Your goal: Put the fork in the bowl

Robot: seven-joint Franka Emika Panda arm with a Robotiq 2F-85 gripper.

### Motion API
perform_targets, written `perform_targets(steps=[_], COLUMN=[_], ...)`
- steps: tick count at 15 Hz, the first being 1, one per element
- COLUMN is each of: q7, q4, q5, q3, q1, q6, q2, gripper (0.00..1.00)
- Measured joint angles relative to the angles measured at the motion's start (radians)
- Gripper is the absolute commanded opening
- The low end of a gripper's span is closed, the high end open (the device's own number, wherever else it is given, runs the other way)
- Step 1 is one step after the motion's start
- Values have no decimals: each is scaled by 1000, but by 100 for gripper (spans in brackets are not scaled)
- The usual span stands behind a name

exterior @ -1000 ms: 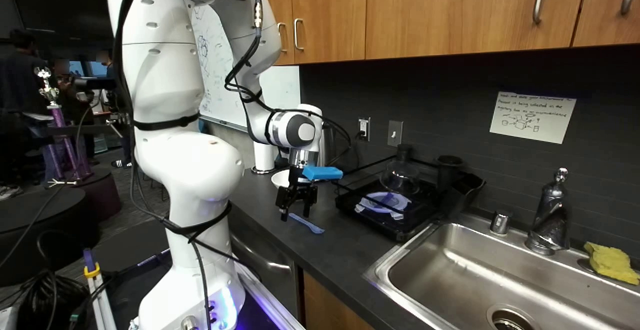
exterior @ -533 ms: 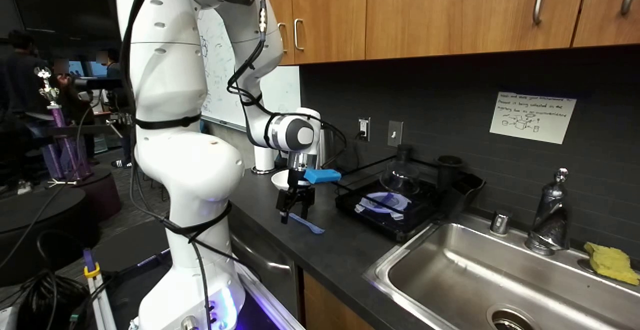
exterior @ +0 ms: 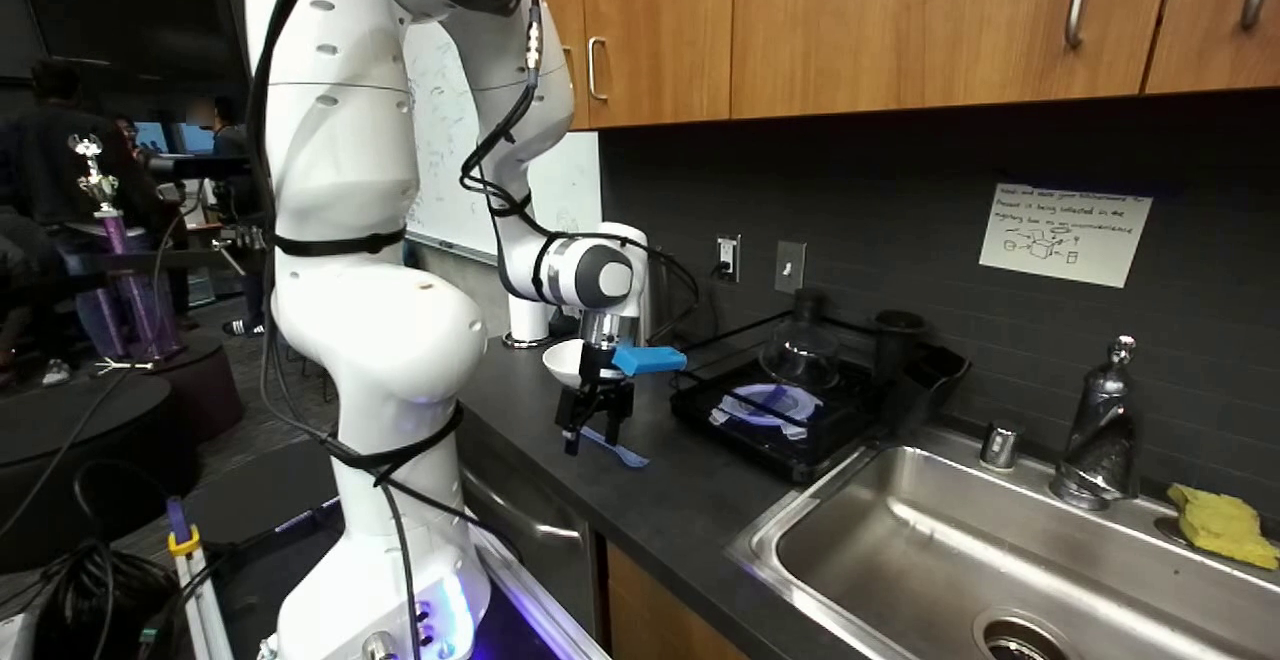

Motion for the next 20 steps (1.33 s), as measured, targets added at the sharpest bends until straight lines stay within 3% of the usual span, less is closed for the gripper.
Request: perform_targets(steps=[6,11,20], q7=[-30,41,46], q4=[0,1,14], q5=[-4,-87,-99], q3=[5,8,-10], q1=[-6,-6,-17], q6=[9,7,-24], q2=[7,-22,-23], gripper=[100,100,100])
